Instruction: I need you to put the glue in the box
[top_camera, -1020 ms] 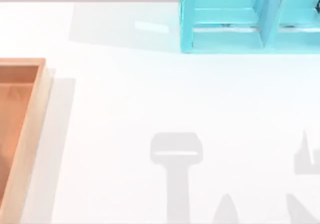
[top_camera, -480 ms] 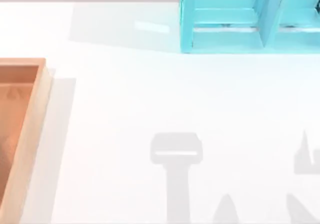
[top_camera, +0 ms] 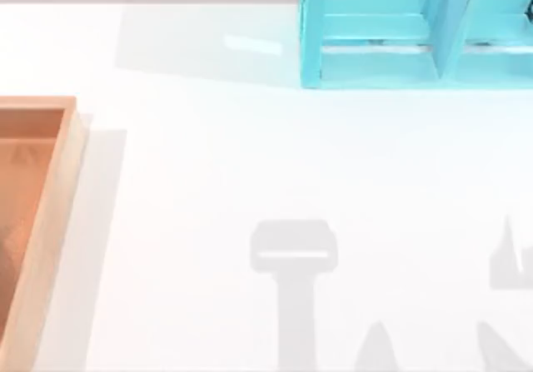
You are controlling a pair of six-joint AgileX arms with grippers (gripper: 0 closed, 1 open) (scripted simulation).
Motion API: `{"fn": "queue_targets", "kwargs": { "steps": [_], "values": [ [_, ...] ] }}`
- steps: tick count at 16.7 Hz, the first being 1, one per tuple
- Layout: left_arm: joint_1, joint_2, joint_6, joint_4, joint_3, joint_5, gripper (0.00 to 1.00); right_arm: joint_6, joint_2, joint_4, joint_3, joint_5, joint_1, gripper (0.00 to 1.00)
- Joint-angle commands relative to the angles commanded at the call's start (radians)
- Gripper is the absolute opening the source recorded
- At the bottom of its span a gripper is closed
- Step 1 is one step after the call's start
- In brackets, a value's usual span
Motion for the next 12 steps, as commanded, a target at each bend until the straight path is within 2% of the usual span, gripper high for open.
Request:
{"fn": "queue_targets", "kwargs": {
  "steps": [6,12],
  "values": [
    [0.0,0.0,0.0,0.0,0.0,0.0,0.98,0.0,0.0,0.0,0.0,0.0,0.0,1.0],
    [0.0,0.0,0.0,0.0,0.0,0.0,1.0,0.0,0.0,0.0,0.0,0.0,0.0,1.0]
  ]
}}
